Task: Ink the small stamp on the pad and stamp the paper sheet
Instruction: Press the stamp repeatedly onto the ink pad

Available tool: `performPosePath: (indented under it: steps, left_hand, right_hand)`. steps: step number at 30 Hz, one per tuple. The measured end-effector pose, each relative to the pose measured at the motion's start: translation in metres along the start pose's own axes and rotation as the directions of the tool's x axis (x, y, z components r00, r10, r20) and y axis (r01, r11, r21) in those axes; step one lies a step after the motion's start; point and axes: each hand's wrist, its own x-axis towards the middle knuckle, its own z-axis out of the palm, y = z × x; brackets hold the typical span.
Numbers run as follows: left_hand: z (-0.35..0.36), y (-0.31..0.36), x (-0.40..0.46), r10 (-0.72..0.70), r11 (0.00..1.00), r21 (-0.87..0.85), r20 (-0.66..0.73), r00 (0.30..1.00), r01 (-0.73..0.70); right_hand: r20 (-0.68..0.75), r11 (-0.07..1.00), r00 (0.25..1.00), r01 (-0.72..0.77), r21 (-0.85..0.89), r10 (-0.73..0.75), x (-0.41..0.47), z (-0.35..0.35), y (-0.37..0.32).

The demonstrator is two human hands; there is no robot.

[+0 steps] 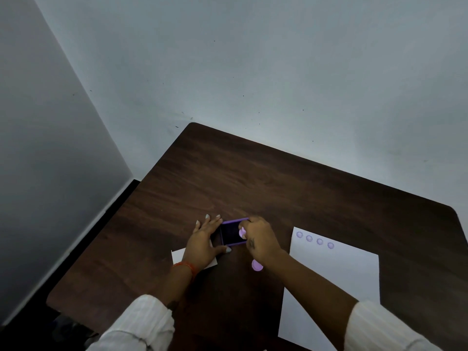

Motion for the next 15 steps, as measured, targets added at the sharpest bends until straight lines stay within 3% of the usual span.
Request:
performPosePath:
  steps: [3, 7, 11, 15]
  left_hand:
    - [0.000, 0.000, 0.000, 0.000, 1.000, 0.003, 0.001, 1.000, 0.000]
    - [-0.001, 0.002, -0.001, -0.005, 1.000, -0.002, 0.005, 1.000, 0.005]
    - [-0.001, 0.002, -0.001, -0.008, 1.000, 0.000, -0.001, 1.000, 0.008]
    - [-0.002, 0.004, -0.001, -0.011, 1.000, 0.006, -0.002, 1.000, 0.011]
  right_hand:
    - [0.017, 0.999, 0.999, 0.049, -0.006, -0.049, 0.001, -0.003, 0.003]
    - [0.145, 0.976, 0.973, 0.195, -0.100, -0.180, 0.007, -0.014, 0.011]
    - [0.013, 0.995, 0.995, 0.099, 0.001, -0.099, 0.001, -0.006, 0.005]
    - [0.067, 0.981, 0.996, -0.065, 0.181, 0.054, 0.002, -0.019, 0.000]
